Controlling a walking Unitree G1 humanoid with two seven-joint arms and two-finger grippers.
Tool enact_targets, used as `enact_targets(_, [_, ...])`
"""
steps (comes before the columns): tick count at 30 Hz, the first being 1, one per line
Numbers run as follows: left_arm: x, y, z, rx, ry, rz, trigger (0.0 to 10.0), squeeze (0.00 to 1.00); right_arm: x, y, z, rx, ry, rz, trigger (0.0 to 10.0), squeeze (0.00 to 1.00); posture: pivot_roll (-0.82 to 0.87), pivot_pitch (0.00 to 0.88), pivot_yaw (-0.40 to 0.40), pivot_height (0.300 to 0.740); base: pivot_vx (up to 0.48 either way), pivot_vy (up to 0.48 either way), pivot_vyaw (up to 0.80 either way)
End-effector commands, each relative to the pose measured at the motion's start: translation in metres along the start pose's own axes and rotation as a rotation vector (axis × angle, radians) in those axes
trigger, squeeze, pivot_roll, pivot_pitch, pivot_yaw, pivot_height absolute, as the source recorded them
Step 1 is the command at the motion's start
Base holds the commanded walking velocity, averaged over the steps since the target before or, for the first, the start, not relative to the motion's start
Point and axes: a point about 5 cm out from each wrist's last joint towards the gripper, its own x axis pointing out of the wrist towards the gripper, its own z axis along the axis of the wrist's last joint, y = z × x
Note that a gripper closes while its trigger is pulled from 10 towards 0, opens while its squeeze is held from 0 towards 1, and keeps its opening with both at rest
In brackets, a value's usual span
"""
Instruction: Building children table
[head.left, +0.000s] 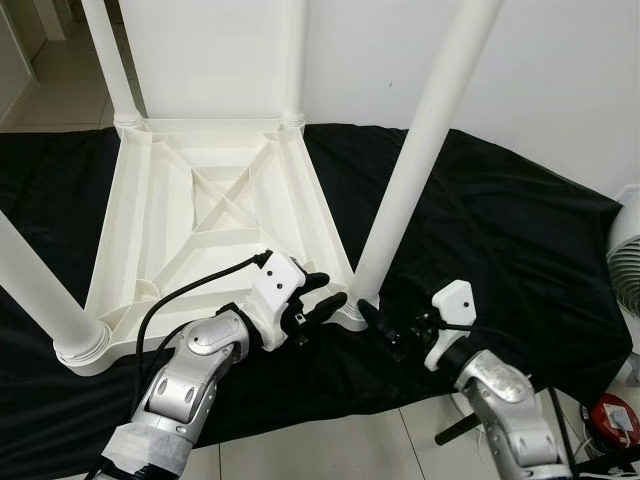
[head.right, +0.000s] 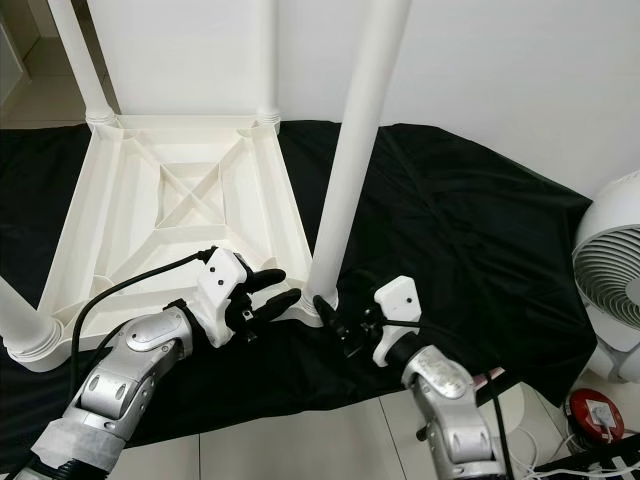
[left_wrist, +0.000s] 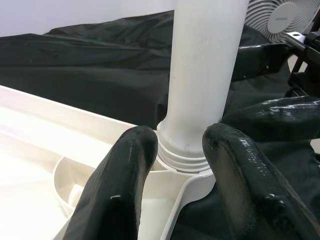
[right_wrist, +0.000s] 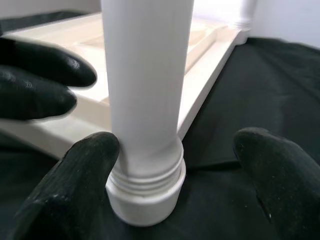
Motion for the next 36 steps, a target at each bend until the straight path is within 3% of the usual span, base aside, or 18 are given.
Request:
enact_targets(1, [0.002,-0.001,0.0,0.001,-0.002,-0.02,10.0,0.0,-0.002,-0.005,-0.003,0.014,0.019,0.004,10.0,0.0,0.0,0.047,-0.062,0.74,0.0,0.0,0.0])
enact_targets(4, [0.0,-0.004,0.002,-0.016,-0.001,-0.082,10.0,0.0,0.01,-0.011,-0.006,-0.002,0.044,0.081,10.0,0.0,0.02,0.042,-0.064,0.74,0.0,0.0,0.0])
enact_targets(6, [0.0,-0.004,0.002,-0.016,-0.001,-0.082,10.0,0.0,0.01,-0.011,-0.006,-0.002,0.044,0.081,10.0,0.0,0.02,0.042,-0.064,0.74,0.0,0.0,0.0])
enact_targets(13, [-0.009,-0.016,0.007,-0.076,-0.01,-0.208,10.0,0.0,0.039,-0.005,-0.011,-0.015,0.073,0.211,10.0,0.0,0.04,0.038,-0.086,0.74,0.0,0.0,0.0])
enact_targets(21, [-0.008,-0.024,0.009,-0.066,-0.021,-0.222,10.0,0.0,0.059,-0.005,-0.014,-0.036,0.086,0.261,10.0,0.0,0.07,0.035,-0.104,0.74,0.0,0.0,0.0])
enact_targets(22, [-0.009,-0.025,0.009,-0.066,-0.018,-0.22,10.0,0.0,0.062,-0.006,-0.014,-0.036,0.086,0.271,8.0,0.0,0.07,0.033,-0.106,0.74,0.0,0.0,0.0])
enact_targets(23, [-0.009,-0.025,0.009,-0.066,-0.018,-0.22,10.0,0.0,0.062,-0.006,-0.014,-0.036,0.086,0.271,8.0,0.0,0.07,0.033,-0.106,0.74,0.0,0.0,0.0])
enact_targets(24, [-0.01,-0.025,0.009,-0.068,-0.015,-0.218,10.0,0.0,0.063,-0.006,-0.015,-0.036,0.086,0.278,2.6,0.0,0.07,0.033,-0.106,0.74,0.0,0.0,0.0])
enact_targets(25, [-0.011,-0.025,0.009,-0.068,-0.012,-0.215,10.0,0.0,0.064,-0.007,-0.015,-0.03,0.083,0.281,0.0,0.0,0.08,0.031,-0.109,0.74,0.0,0.0,0.0])
enact_targets(36, [-0.012,-0.026,0.007,-0.069,0.012,-0.214,10.0,0.0,0.058,-0.005,-0.022,0.042,0.065,0.258,0.0,0.0,0.08,0.027,-0.09,0.74,0.0,0.0,0.0])
